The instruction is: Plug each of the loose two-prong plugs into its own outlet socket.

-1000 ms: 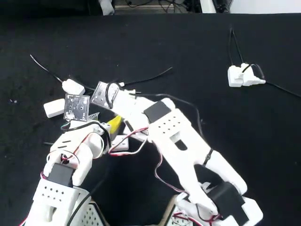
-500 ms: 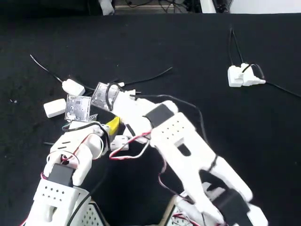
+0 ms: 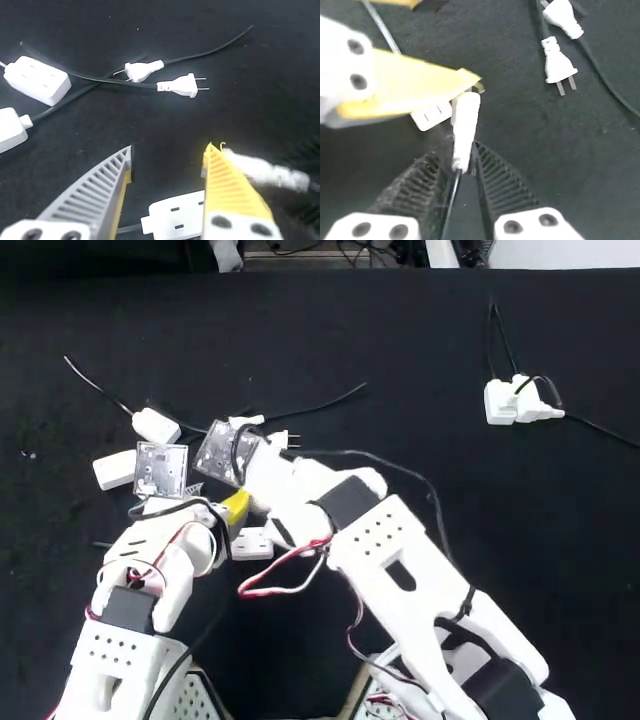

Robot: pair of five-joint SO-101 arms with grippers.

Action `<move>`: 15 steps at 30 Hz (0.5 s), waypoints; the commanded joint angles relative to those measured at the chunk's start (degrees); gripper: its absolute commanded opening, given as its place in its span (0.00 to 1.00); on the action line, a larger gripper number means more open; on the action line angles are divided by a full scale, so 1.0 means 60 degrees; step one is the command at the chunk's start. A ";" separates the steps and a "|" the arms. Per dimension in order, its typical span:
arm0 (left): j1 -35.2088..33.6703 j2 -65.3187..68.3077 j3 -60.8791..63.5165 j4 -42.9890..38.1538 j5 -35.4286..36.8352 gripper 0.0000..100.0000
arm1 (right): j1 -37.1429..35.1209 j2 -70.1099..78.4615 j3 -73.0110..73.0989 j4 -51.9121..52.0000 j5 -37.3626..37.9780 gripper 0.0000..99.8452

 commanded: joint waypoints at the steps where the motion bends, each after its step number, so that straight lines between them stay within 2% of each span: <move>1: -0.0154 -0.0044 -0.0081 -0.0015 -0.0073 0.23 | -0.0132 -0.0491 -0.0037 -0.0029 -0.0103 0.01; 8: -0.0154 -0.0044 -0.0066 0.0015 -0.0073 0.23 | 0.0205 -0.0476 -0.0051 0.0044 -0.0615 0.01; 15: -0.0154 -0.0044 -0.0066 0.0029 -0.0073 0.23 | 0.0264 -0.0462 0.0022 0.0044 -0.0586 0.01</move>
